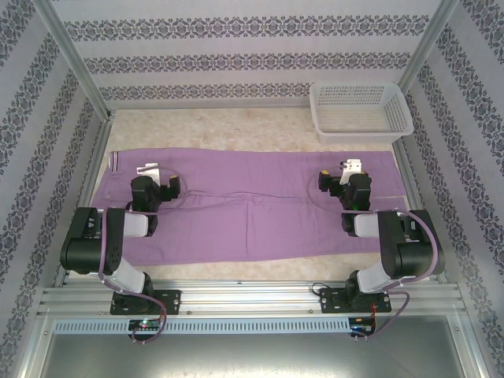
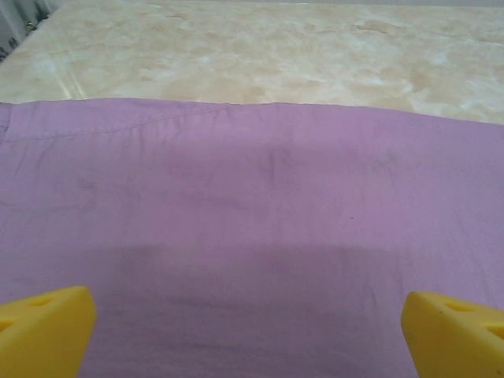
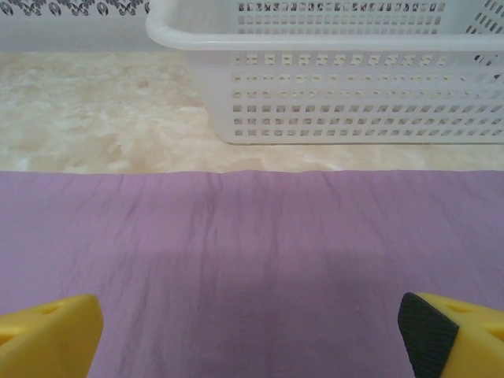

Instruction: Roll up the long pants

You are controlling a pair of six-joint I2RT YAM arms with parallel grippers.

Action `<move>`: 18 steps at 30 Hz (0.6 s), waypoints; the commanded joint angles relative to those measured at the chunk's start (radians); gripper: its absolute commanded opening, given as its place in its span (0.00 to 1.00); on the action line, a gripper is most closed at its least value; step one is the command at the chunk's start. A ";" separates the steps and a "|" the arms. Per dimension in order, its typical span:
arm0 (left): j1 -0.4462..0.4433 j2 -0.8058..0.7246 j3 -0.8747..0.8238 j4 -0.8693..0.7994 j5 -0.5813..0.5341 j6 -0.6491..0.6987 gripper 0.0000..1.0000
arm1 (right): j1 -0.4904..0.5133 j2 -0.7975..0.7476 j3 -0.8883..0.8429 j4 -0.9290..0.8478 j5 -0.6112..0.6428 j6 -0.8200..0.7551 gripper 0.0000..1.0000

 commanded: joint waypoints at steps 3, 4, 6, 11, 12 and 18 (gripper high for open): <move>-0.019 -0.194 0.210 -0.463 -0.296 -0.114 1.00 | -0.006 -0.107 0.107 -0.229 0.094 0.050 0.94; -0.017 -0.232 0.289 -0.617 -0.414 -0.192 1.00 | -0.008 -0.162 0.214 -0.474 0.169 0.102 0.86; 0.011 -0.290 0.442 -0.903 -0.433 -0.308 1.00 | -0.036 -0.192 0.399 -0.795 0.213 0.187 0.81; 0.092 -0.395 0.679 -1.430 -0.578 -0.584 1.00 | -0.129 -0.235 0.672 -1.245 0.115 0.377 0.80; 0.129 -0.416 0.696 -1.515 -0.565 -0.632 1.00 | -0.156 -0.249 0.691 -1.296 0.071 0.415 0.84; 0.492 -0.540 0.519 -1.759 -0.266 -0.800 1.00 | -0.440 -0.385 0.534 -1.379 -0.279 0.667 0.90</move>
